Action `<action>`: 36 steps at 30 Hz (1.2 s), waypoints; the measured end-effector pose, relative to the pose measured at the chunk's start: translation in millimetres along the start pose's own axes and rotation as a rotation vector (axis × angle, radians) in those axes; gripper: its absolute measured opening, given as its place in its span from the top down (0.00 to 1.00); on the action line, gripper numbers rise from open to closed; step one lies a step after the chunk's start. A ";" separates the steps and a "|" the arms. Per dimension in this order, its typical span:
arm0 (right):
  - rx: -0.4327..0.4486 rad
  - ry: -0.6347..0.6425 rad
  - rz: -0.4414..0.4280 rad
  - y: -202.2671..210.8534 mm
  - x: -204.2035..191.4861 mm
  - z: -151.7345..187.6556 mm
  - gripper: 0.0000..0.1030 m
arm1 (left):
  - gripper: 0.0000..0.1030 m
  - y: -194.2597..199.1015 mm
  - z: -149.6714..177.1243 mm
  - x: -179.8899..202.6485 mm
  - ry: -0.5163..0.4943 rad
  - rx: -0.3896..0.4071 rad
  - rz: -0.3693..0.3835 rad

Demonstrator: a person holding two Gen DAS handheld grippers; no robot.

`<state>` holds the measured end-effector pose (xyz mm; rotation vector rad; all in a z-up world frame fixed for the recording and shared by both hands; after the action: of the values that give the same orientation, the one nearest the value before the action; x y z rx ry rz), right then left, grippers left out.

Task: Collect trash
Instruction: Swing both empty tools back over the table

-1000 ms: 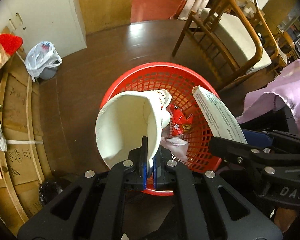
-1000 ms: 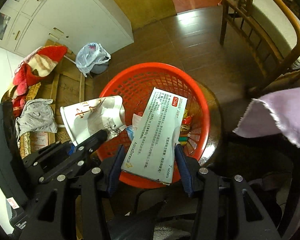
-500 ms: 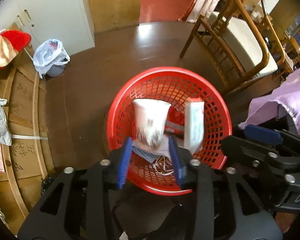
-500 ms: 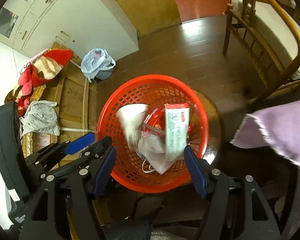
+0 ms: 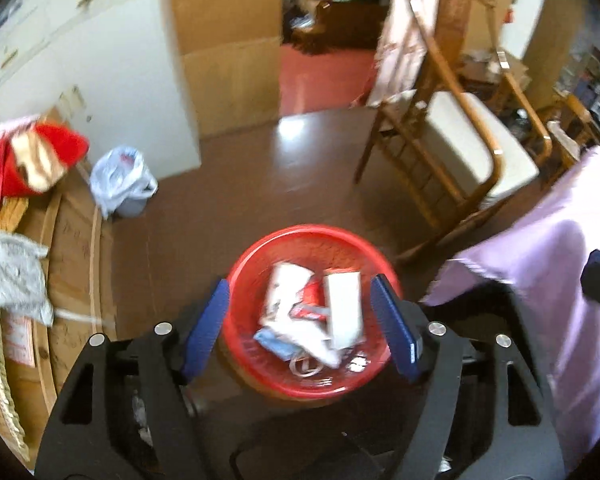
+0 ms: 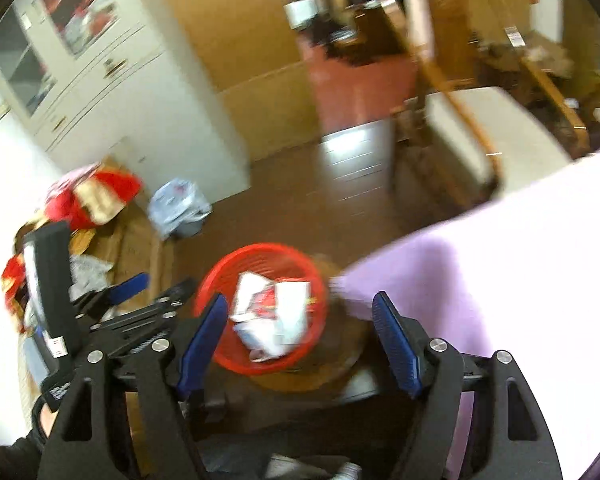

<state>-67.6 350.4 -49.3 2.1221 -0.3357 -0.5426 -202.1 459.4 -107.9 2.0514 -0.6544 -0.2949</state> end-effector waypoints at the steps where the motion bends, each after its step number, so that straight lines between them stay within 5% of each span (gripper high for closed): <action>1: 0.019 -0.015 0.024 13.6 11.3 0.7 0.29 | 0.29 5.9 0.1 8.2 -0.015 0.010 0.013; 9: 0.160 -0.221 0.247 126.1 133.4 30.7 0.25 | 0.22 66.2 3.1 108.7 -0.206 0.135 0.142; 19: 0.273 -0.534 0.484 213.7 282.0 122.6 0.24 | 0.18 109.8 33.5 245.7 -0.450 0.202 0.251; 24: 0.309 -0.617 0.521 241.0 318.8 161.6 0.24 | 0.16 117.1 52.3 302.9 -0.553 0.214 0.280; 36: 0.361 -0.695 0.562 275.9 365.0 188.5 0.24 | 0.14 139.7 75.6 414.8 -0.740 0.267 0.372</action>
<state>145.3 -94.6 -10.0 1.9682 -1.4597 -0.9109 61.3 115.0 -11.3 1.9887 -1.5725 -0.7930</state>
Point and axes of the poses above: each gripper's, at about its wrist camera, not at the fingertips, and y roughly against the way its jaws point, x to its right, z to its underside, the point moved 4 cm from there along -y, roughly the way its jaws point
